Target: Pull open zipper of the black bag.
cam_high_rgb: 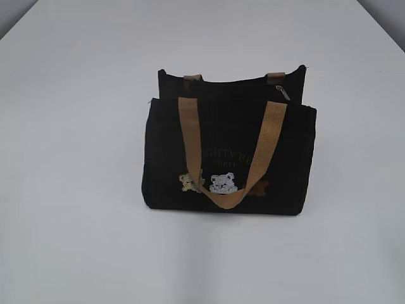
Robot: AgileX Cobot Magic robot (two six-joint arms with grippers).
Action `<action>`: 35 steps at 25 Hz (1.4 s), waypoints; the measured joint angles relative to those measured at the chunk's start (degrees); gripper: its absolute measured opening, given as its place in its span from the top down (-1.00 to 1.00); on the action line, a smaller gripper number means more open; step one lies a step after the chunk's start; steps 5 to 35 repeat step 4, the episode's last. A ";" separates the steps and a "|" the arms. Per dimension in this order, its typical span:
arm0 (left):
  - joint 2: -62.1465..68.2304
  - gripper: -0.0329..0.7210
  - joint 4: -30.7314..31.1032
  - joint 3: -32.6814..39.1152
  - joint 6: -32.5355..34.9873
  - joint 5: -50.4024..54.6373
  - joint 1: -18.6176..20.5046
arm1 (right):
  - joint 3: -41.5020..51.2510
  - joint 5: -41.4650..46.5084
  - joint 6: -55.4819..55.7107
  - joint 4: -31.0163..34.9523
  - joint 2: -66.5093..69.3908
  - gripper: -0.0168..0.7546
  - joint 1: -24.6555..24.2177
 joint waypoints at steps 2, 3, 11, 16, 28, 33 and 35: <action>0.00 0.29 0.00 0.00 0.00 0.00 0.04 | 0.00 0.00 0.00 0.00 0.00 0.03 0.00; 0.00 0.29 0.00 0.00 0.00 0.00 0.04 | 0.00 0.00 0.07 0.00 0.00 0.03 0.00; 0.00 0.29 0.00 0.00 0.00 0.00 0.04 | 0.00 0.00 0.07 0.00 0.00 0.03 0.00; 0.00 0.29 0.00 0.00 0.00 0.00 0.04 | 0.00 0.00 0.07 0.00 0.00 0.03 0.00; 0.00 0.29 0.00 0.00 0.00 0.00 0.04 | 0.00 0.00 0.07 0.00 0.00 0.03 0.00; 0.00 0.29 0.00 0.00 0.00 0.00 0.04 | 0.00 0.00 0.07 0.00 0.00 0.03 0.00; 0.00 0.29 0.00 0.00 0.00 0.00 0.04 | 0.00 0.00 0.07 0.00 0.00 0.03 0.00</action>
